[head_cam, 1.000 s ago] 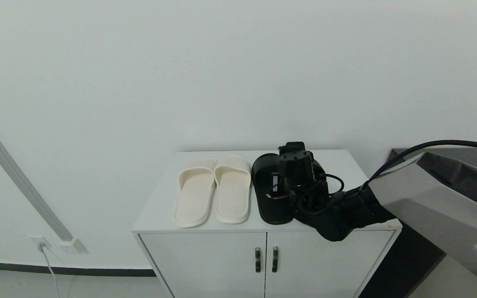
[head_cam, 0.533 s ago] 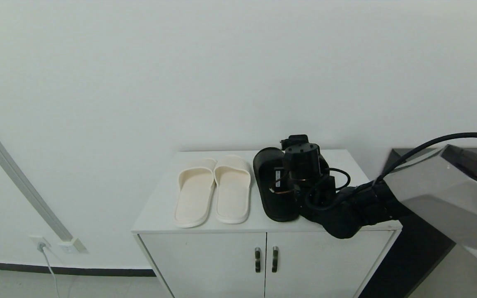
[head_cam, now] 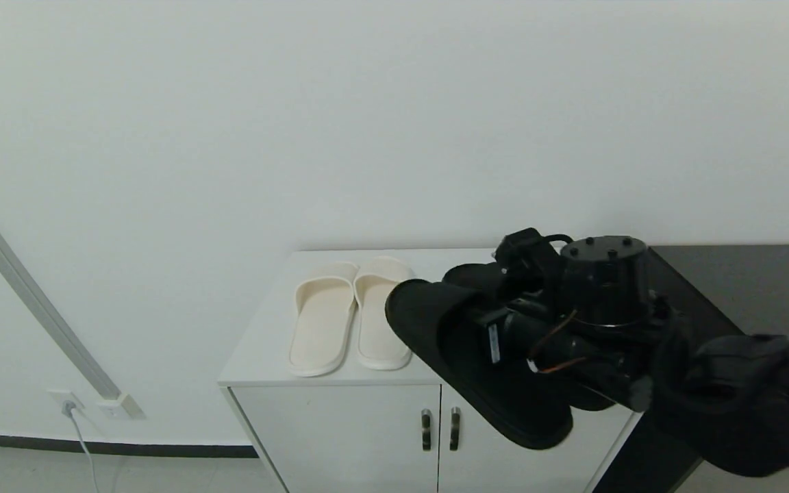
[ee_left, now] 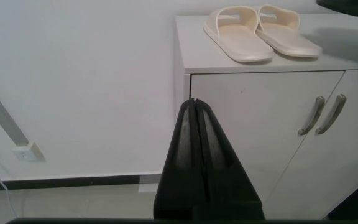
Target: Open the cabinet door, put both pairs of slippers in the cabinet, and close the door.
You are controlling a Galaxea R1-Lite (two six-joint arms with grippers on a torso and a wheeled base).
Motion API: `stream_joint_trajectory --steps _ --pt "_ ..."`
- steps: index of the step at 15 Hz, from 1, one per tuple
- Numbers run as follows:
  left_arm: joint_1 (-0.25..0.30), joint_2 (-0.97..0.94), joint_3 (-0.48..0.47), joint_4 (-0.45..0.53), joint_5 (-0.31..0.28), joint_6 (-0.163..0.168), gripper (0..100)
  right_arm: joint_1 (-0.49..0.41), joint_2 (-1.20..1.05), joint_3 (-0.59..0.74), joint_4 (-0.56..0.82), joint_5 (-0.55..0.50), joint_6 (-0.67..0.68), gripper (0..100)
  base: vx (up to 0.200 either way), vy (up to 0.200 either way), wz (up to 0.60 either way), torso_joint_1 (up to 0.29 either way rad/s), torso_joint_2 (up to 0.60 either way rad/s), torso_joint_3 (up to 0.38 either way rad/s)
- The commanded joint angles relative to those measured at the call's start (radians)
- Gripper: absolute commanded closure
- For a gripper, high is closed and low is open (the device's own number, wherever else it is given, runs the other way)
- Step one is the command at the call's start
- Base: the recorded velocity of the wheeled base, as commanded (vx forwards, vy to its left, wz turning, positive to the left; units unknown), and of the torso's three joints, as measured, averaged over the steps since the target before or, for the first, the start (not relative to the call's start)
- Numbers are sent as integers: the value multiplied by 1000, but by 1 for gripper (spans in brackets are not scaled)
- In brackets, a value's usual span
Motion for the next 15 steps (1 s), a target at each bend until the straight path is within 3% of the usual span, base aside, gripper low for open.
stream_joint_trajectory --steps 1,7,15 --pt "0 0 0 0 0 0 100 3 -181 144 5 126 -6 100 0 0 0 0 0 0" --pt "0 0 0 0 0 0 100 5 -201 213 -3 154 -25 100 0 0 0 0 0 0" --pt "0 0 0 0 -2 -3 100 8 -218 256 -3 160 -75 100 -175 0 0 2 2 2"
